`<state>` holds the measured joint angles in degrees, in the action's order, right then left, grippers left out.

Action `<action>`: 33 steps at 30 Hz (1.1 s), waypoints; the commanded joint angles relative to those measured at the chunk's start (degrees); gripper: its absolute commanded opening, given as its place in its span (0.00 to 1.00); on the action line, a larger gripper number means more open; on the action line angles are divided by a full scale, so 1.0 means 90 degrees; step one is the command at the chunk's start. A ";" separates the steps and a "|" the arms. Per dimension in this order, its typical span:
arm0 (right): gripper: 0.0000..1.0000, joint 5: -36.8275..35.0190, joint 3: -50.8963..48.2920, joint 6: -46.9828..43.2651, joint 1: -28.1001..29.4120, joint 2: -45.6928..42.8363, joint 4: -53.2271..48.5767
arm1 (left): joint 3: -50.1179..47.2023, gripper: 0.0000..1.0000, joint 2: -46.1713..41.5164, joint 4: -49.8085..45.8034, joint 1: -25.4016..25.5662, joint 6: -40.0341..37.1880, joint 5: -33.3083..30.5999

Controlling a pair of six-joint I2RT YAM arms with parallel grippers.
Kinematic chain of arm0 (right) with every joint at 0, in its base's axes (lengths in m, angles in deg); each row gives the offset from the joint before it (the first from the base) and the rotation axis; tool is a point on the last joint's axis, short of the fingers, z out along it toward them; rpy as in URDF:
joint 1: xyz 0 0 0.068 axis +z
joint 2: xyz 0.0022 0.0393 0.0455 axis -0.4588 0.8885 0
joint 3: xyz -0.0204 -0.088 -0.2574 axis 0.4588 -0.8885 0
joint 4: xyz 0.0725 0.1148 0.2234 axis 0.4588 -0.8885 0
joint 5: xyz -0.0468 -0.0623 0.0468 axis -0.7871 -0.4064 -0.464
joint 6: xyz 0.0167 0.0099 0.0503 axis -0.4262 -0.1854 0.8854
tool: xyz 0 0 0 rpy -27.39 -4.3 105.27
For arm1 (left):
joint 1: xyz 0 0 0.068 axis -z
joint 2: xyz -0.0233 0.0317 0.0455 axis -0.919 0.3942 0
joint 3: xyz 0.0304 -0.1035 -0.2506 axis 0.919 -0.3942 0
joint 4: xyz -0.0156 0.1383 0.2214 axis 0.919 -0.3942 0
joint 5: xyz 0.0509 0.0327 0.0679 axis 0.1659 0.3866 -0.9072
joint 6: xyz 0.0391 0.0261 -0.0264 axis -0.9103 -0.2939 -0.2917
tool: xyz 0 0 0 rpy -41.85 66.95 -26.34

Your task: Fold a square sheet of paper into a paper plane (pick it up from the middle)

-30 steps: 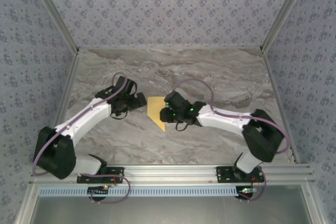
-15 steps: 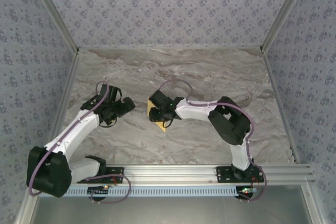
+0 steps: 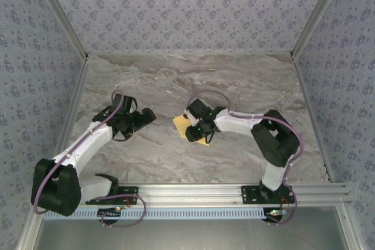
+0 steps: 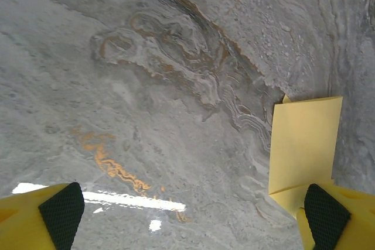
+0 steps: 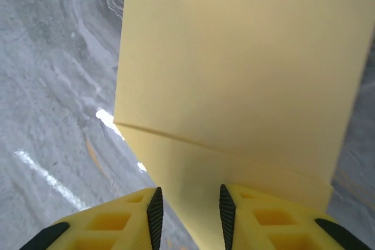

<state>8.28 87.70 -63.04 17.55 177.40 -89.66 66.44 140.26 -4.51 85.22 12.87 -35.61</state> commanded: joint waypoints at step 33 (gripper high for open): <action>0.29 0.1983 -0.1540 0.2700 -0.1558 -0.0037 0.2203 | 0.0174 0.56 0.2618 0.3202 0.1907 0.1681 0.1801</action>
<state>23.21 75.96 -41.36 4.77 175.89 -71.63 66.66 162.58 21.19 102.00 26.77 -21.03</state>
